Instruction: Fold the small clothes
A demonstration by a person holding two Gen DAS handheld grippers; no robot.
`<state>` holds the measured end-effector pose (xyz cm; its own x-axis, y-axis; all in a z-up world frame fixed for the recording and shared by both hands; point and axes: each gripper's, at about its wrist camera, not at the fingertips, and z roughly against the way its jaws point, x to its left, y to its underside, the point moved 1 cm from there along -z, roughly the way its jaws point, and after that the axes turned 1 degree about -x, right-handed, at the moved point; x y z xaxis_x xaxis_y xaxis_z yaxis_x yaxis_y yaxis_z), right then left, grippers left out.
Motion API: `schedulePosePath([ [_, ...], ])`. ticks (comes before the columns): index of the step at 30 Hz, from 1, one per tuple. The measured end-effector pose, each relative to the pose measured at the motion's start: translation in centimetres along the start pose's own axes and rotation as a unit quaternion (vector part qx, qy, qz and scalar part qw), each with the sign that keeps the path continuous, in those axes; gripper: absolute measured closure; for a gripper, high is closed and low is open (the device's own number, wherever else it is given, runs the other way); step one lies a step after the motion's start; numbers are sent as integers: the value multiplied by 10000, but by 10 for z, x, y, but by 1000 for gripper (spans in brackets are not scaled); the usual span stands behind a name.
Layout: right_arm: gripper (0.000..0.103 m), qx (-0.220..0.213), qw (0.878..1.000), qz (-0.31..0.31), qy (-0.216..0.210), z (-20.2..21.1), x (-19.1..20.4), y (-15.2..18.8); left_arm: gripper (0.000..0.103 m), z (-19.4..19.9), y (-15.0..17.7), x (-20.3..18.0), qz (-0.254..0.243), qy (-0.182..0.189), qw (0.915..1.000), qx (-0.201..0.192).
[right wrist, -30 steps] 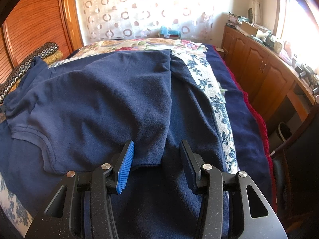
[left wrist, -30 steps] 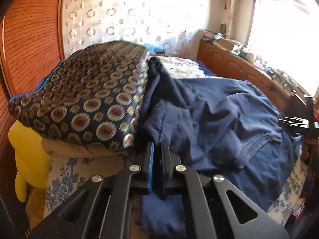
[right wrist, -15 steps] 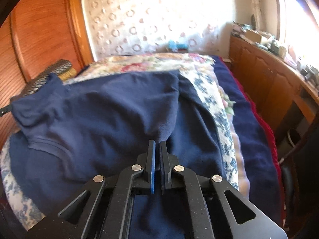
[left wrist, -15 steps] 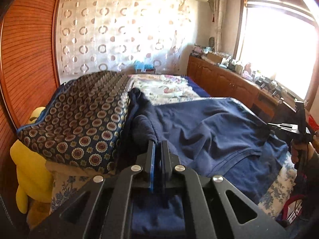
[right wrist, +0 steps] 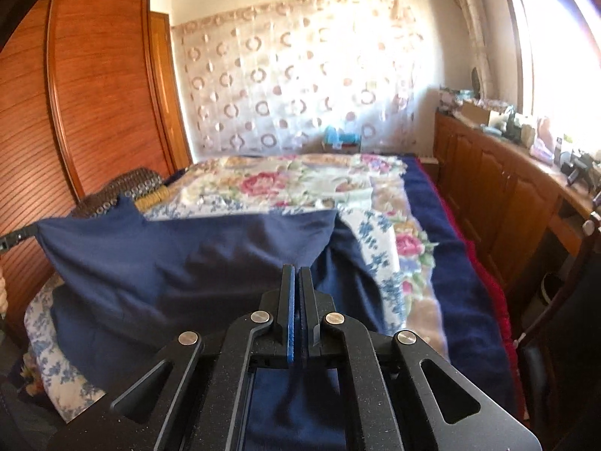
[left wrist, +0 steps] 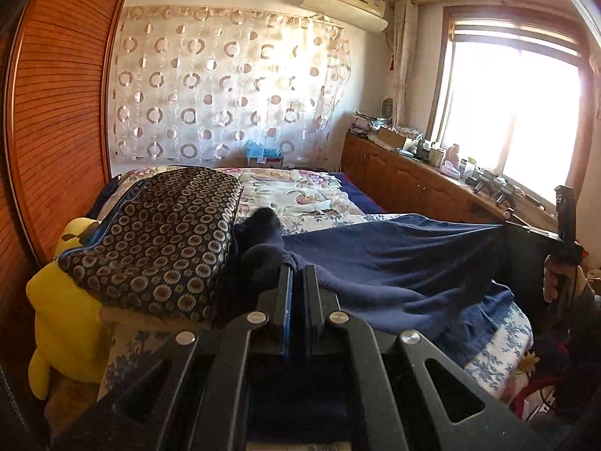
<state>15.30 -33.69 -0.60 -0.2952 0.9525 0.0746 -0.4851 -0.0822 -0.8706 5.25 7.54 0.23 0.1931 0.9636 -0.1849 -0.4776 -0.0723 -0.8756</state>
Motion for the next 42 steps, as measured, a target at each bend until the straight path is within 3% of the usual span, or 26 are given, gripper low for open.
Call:
schedulePosePath([
  [5, 103, 15, 9999, -22, 104, 24, -8, 9, 101, 3, 23, 4, -11, -183, 9994, 294],
  [14, 103, 858, 9952, -188, 440, -5, -14, 66, 95, -23, 77, 13, -35, -596, 9931, 1010],
  [22, 101, 1015, 9919, -120, 759, -9, -14, 79, 69, -17, 81, 26, 226, -603, 9923, 1058],
  [24, 94, 984, 9916, -64, 838, -8, -12, 78, 68, -12, 81, 26, 252, -577, 9929, 1010],
  [26, 67, 898, 9924, -44, 835, -5, -9, 74, 66, -9, 79, 29, 302, -552, 9933, 974],
  [28, 59, 835, 9935, -56, 774, -3, -6, 71, 65, -6, 75, 29, 361, -474, 9941, 909],
  [33, 54, 786, 9955, 14, 531, -6, 10, 67, 63, -19, 70, 30, 427, -404, 9938, 947],
  [42, 41, 907, 9954, 302, 66, -33, 49, 70, 63, -52, 94, 46, 701, -522, 9841, 1547],
])
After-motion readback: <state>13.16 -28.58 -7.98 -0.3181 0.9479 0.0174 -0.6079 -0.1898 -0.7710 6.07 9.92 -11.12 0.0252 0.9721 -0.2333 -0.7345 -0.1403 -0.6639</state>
